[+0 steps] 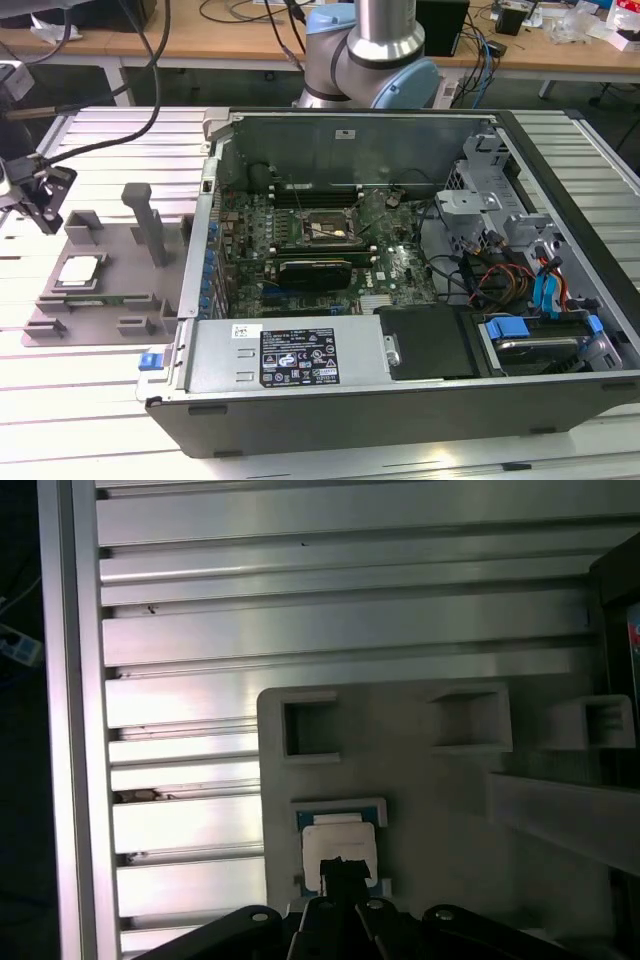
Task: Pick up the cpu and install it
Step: 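Pick up the cpu and move it towards the insertion slot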
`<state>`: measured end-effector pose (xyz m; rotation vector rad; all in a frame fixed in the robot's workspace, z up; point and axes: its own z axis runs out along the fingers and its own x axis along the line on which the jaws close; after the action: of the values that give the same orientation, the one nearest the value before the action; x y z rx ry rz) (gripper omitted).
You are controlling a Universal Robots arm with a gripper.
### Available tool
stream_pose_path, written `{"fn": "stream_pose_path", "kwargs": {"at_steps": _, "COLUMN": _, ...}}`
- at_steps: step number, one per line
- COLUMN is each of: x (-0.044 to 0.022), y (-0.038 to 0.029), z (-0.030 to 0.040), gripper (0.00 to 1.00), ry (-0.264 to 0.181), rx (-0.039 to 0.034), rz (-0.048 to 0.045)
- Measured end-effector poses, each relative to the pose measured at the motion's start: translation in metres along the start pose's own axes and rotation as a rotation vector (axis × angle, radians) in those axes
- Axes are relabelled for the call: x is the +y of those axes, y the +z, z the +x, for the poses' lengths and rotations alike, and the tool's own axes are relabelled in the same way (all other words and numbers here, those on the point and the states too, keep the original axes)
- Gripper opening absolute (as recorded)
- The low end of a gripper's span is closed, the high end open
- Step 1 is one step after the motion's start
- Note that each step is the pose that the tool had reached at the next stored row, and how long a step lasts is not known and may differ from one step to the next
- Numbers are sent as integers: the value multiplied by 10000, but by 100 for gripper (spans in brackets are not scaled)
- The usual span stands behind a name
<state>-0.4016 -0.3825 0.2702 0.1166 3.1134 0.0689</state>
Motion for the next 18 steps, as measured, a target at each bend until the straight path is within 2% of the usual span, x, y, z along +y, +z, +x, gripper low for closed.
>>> {"fn": "stream_pose_path", "kwargs": {"at_steps": 18, "x": -15, "y": 248, "z": 63, "gripper": 11, "ry": 0, "rx": 0, "rz": 0}}
